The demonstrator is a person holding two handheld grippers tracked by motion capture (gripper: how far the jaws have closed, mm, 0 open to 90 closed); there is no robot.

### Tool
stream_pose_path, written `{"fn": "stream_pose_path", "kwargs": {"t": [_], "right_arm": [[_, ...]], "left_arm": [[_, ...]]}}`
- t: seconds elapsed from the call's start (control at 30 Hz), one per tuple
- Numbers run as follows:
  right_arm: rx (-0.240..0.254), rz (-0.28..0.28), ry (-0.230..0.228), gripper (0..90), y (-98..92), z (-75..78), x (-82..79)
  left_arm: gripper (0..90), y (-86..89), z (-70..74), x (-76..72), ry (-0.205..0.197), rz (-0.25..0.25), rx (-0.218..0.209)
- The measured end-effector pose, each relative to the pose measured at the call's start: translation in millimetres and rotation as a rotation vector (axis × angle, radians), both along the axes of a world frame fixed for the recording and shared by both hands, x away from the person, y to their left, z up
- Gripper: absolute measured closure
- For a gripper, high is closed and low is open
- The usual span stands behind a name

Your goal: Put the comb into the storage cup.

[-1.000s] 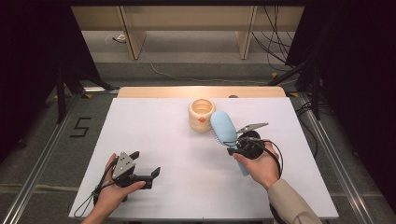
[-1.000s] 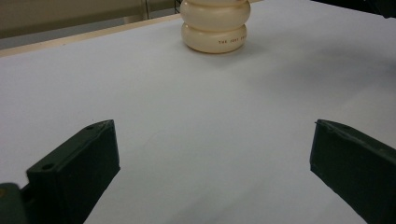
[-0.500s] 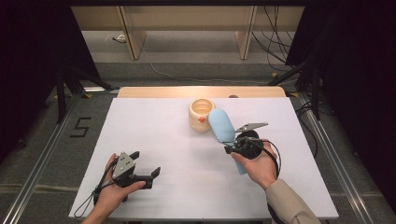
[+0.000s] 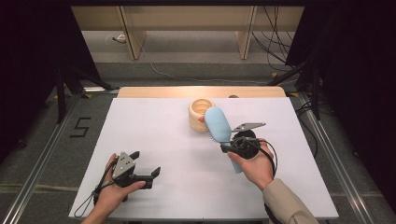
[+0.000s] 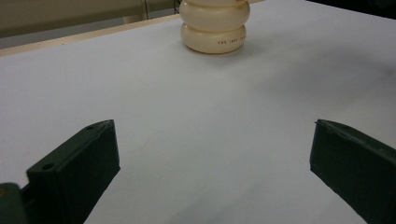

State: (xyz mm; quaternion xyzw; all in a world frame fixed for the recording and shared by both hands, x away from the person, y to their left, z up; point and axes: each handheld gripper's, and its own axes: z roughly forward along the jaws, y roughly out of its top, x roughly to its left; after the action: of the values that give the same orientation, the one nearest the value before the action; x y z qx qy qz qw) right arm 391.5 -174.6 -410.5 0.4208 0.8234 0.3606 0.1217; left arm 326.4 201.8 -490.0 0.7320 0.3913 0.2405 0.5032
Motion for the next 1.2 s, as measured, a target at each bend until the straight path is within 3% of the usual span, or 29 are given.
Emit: {"fn": "stream_pose_path", "kwargs": {"t": [0.57, 1.2], "right_arm": [[0.024, 0.031, -0.011, 70.4, 12.0, 2.8, -1.9], [0.063, 0.032, -0.049, 70.4, 21.3, 8.2, -3.5]], "left_arm": [[1.2, -1.9, 1.2, -0.3, -0.001, -0.004, -0.007], [1.4, -31.7, 21.4, 0.1, 0.005, -0.096, -0.064]]}}
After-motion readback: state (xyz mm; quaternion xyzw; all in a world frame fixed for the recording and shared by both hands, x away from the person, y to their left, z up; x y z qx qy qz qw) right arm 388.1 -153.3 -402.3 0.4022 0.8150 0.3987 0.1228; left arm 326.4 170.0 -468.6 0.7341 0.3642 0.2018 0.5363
